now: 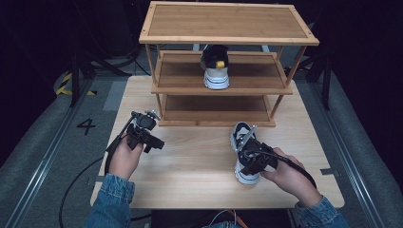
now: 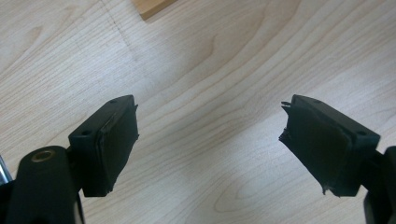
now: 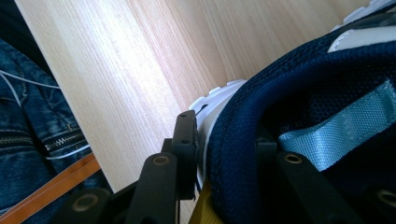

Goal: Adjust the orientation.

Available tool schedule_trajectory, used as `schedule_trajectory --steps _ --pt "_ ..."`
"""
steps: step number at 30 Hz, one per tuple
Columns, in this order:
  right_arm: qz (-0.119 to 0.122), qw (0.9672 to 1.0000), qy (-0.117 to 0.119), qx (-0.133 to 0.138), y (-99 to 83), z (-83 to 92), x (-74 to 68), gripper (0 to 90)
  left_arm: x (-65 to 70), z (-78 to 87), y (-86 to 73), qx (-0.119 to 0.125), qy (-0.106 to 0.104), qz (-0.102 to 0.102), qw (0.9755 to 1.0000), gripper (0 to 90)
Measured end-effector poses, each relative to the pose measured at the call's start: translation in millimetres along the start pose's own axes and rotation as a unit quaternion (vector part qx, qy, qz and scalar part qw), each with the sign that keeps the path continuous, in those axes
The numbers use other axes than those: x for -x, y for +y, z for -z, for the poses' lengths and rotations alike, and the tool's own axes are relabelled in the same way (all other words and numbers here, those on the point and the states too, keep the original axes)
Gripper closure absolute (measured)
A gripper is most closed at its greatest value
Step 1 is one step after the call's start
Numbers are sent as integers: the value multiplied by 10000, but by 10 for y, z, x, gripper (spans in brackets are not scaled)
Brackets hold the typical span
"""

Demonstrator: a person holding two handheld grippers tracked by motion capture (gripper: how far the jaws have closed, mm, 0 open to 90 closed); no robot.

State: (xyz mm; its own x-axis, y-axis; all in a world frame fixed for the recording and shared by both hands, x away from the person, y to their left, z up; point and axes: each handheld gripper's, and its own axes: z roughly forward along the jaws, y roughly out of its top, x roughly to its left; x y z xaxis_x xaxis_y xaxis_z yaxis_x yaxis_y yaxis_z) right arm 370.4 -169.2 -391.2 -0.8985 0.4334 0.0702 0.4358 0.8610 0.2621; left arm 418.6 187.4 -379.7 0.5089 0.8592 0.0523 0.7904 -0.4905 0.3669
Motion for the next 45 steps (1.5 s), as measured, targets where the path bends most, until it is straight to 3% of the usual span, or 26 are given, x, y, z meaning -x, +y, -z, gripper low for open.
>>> schedule_trajectory --steps 1,3,7,15,21,36,45 --pt "-14 10000 -17 44 -1 32 -12 711 10 5 -8 -7 -51 80 10000 178" --pt "31 9999 -39 133 -4 103 -32 710 2 25 -15 -26 -38 16 10000 178" --pt "48 9995 -6 299 -11 261 -66 706 2 82 -47 -14 146 -86 9999 177" --pt "113 9987 -234 436 -8 606 -97 701 17 105 -72 -36 -10 -234 9997 177" --pt "189 9975 -263 630 23 871 -137 700 0 115 -81 -34 -10 -199 9998 177" --pt "414 9928 -584 960 58 1259 -202 700 -28 137 -138 -46 -2 -150 9999 177" --pt "518 9908 -777 977 194 1425 -103 700 -52 150 -198 -50 7 -64 10000 177"
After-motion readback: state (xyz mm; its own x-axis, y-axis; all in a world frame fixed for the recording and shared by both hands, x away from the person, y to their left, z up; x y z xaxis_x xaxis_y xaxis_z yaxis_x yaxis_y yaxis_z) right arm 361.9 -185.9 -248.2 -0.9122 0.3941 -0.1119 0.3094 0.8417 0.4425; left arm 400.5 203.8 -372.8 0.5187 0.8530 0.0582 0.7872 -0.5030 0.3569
